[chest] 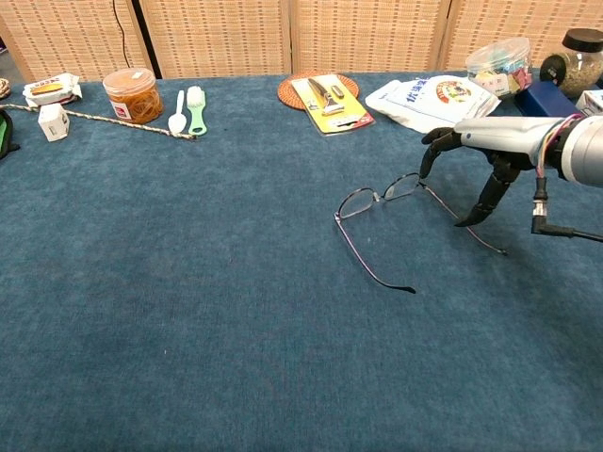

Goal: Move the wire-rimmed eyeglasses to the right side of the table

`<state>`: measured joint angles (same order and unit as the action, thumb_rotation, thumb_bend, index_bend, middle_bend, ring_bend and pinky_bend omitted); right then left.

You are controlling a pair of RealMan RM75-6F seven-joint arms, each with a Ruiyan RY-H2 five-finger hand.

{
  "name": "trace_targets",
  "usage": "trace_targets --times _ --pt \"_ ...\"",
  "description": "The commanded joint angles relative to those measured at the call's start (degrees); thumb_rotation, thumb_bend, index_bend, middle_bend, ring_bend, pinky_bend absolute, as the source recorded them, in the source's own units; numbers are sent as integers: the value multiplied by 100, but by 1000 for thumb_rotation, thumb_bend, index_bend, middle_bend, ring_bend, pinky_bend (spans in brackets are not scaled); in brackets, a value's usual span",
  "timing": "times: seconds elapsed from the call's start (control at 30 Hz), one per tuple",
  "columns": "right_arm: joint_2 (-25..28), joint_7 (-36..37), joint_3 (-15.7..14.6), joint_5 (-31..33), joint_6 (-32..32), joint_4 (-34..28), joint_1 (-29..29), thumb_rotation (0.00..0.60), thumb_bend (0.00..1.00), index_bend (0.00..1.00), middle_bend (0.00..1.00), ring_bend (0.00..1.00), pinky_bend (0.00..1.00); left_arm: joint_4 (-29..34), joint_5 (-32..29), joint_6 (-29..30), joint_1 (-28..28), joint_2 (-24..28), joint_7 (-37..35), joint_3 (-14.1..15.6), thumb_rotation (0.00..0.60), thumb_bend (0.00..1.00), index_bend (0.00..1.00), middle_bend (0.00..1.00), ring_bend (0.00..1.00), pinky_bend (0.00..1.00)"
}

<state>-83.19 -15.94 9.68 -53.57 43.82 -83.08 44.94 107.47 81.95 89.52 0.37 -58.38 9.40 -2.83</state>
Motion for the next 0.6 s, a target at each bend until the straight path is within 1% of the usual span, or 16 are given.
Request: trace_targets --times 0.03,0.13,0.2,0.27,0.33,0.47,0.6 --pt "-13 5 17 35 -22 92 50 600 205 242 0 0 0 -5 -10 -5 -6 -12 7 -7 600 287 152 0 29 23" --pt "13 -3 16 40 -20 140 77 600 205 237 0 0 0 -4 -14 -18 -14 -21 13 -9 600 287 152 0 29 24" --pt "77 -46 25 6 100 91 67 600 205 242 0 0 0 -1 -18 -20 -16 -20 14 -10 600 287 152 0 29 24" --pt "217 32 84 -84 258 -146 11 600 205 245 0 0 0 -15 -31 -19 -16 -28 9 -16 600 287 152 0 29 24" --pt "391 121 115 -162 246 -401 -4 600 205 249 0 0 0 -21 -29 -38 -23 -38 4 -11 600 287 152 0 29 24" --pt "761 260 141 -258 -84 -875 101 600 205 251 0 0 0 -32 -9 -56 -35 -56 -19 -5 600 287 152 0 29 24" --pt "899 391 152 -235 -543 -1080 314 600 204 247 0 0 0 -61 -28 -38 -21 -57 -53 -10 600 287 152 0 29 23"
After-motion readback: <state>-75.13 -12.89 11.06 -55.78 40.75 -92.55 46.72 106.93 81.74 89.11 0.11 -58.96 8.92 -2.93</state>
